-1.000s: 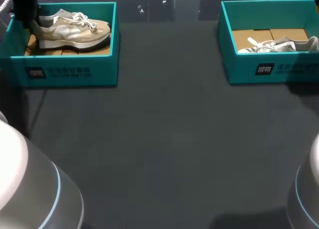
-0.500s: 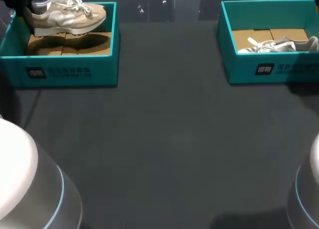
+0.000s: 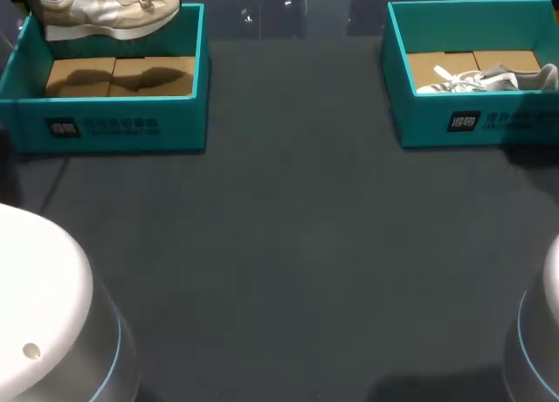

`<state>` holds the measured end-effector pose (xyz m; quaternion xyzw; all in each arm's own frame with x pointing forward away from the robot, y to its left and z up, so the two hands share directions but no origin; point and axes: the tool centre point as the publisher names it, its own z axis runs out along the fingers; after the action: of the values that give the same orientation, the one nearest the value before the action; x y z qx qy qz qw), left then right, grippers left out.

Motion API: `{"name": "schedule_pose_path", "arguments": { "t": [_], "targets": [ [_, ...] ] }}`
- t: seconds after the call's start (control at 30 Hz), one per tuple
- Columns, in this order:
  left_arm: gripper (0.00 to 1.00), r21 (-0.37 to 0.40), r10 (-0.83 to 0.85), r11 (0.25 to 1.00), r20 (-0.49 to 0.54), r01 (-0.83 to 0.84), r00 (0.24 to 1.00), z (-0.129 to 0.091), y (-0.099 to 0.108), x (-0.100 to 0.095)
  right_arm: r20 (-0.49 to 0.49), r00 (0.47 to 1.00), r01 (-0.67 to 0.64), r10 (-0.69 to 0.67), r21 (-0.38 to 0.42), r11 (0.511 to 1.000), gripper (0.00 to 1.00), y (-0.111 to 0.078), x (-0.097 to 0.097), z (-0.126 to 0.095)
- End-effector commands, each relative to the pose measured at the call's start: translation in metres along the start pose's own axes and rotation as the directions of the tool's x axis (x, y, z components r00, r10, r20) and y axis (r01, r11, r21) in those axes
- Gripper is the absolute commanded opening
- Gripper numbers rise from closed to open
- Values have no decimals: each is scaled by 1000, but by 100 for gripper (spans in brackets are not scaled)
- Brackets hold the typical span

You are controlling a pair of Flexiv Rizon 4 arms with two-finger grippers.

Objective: Take the shoe out of the shoebox, open the shoe tongue, remove and reinsert the insole, then place the shoe into the shoebox

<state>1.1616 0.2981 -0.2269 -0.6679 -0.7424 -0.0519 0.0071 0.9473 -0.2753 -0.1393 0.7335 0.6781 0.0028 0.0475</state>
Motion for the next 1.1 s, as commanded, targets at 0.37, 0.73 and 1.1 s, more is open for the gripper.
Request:
{"name": "schedule_pose_path", "arguments": {
  "t": [0.37, 0.73, 1.1],
  "targets": [
    [0, -120, -37, 992, -51, 31, 998, -103, -67, -9, 1, 1000, -1, 1, 0, 1000, 100, 0, 0, 0],
    [0, -166, -72, 984, -38, 64, 997, -147, -139, -41, 1, 1000, -1, 1, 0, 1000, 100, 0, 0, 0],
    [0, -185, -83, 980, -45, 73, 996, -166, -219, -93, 1, 1000, -1, 1, 0, 1000, 100, 0, 0, 0]
  ]
}}
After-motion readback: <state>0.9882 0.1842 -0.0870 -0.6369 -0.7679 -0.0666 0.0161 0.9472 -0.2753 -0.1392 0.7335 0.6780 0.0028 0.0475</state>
